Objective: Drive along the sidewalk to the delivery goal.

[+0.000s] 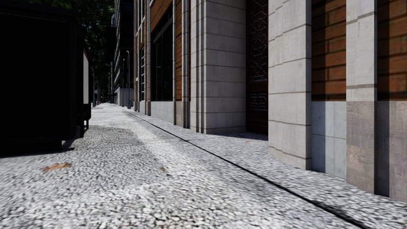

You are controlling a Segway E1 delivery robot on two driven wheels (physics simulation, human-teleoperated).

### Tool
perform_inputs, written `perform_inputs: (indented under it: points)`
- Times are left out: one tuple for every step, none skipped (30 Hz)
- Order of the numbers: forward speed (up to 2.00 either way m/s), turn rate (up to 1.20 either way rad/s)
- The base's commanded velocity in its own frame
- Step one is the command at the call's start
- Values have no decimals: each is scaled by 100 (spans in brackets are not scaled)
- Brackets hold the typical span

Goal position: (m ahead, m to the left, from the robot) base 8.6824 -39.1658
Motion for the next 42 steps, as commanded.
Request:
perform_inputs:
  points:
    - [0, 0]
    - [0, 0]
    - [0, 0]
    - [0, 0]
    - [0, 0]
    - [0, 0]
    - [0, 0]
    - [0, 0]
    - [0, 0]
    - [0, 0]
    - [0, 0]
    - [0, 0]
    - [0, 0]
    - [0, 0]
    - [0, 0]
    - [0, 0]
    - [0, 0]
    - [0, 0]
    - [0, 0]
    - [0, 0]
    - [0, 0]
    - [0, 0]
    - [0, 0]
    - [0, 0]
    - [0, 0]
    - [0, 0]
    - [0, 0]
    - [0, 0]
    - [0, 0]
    - [0, 0]
    - [0, -42]
    - [0, -63]
    - [0, -63]
    - [0, -93]
    - [0, -120]
    - [0, -120]
    - [0, -120]
    - [0, -120]
    - [0, -120]
    - [0, -120]
    - [0, -120]
    - [0, -120]
